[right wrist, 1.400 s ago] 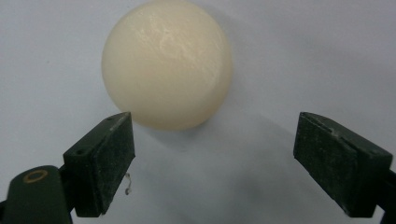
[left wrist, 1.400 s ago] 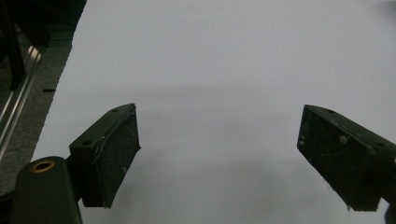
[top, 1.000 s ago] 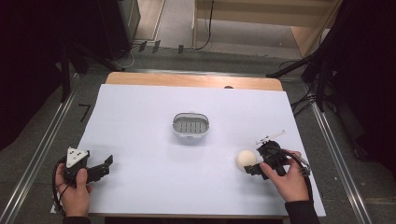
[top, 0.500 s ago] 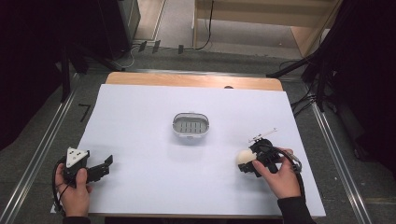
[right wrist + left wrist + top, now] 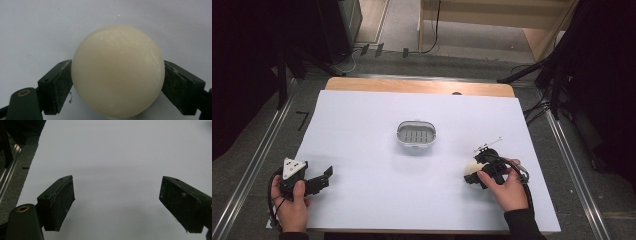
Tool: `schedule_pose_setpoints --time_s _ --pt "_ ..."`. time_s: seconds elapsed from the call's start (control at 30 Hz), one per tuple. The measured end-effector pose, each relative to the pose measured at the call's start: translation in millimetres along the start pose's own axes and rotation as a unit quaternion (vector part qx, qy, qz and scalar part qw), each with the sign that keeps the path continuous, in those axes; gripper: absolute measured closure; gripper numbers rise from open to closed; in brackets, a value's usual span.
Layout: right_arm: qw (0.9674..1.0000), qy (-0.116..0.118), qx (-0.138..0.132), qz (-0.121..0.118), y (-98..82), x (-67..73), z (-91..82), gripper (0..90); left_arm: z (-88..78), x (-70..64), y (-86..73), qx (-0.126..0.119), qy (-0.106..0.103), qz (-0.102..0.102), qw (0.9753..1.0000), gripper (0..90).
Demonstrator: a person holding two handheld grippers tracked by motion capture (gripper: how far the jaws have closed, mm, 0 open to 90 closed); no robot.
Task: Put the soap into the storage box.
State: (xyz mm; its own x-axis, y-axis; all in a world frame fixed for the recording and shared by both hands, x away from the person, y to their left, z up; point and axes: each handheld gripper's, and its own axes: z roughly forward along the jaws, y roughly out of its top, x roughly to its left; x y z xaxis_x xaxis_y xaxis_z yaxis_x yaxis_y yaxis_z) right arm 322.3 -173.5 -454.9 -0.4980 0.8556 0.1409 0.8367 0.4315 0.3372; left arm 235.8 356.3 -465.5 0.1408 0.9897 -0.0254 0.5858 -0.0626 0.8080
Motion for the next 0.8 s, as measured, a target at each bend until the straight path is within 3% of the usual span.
schedule_pose_setpoints --time_s 0.37,0.43,0.8 --pt "1.0 -0.003 -0.004 0.003 -0.6 -1.8 -0.5 18.6 -0.2 0.0 0.0 0.001 0.001 0.001 1.0 13.9" --pt "0.9999 -0.002 -0.011 0.001 -0.6 -1.3 -1.8 24.6 -0.2 -0.1 0.1 0.001 0.001 0.001 1.0 13.9" --pt "0.9999 -0.008 -0.008 -0.001 -1.3 -3.6 -3.3 24.7 -0.1 0.2 0.0 0.0 0.0 0.0 1.0 13.9"
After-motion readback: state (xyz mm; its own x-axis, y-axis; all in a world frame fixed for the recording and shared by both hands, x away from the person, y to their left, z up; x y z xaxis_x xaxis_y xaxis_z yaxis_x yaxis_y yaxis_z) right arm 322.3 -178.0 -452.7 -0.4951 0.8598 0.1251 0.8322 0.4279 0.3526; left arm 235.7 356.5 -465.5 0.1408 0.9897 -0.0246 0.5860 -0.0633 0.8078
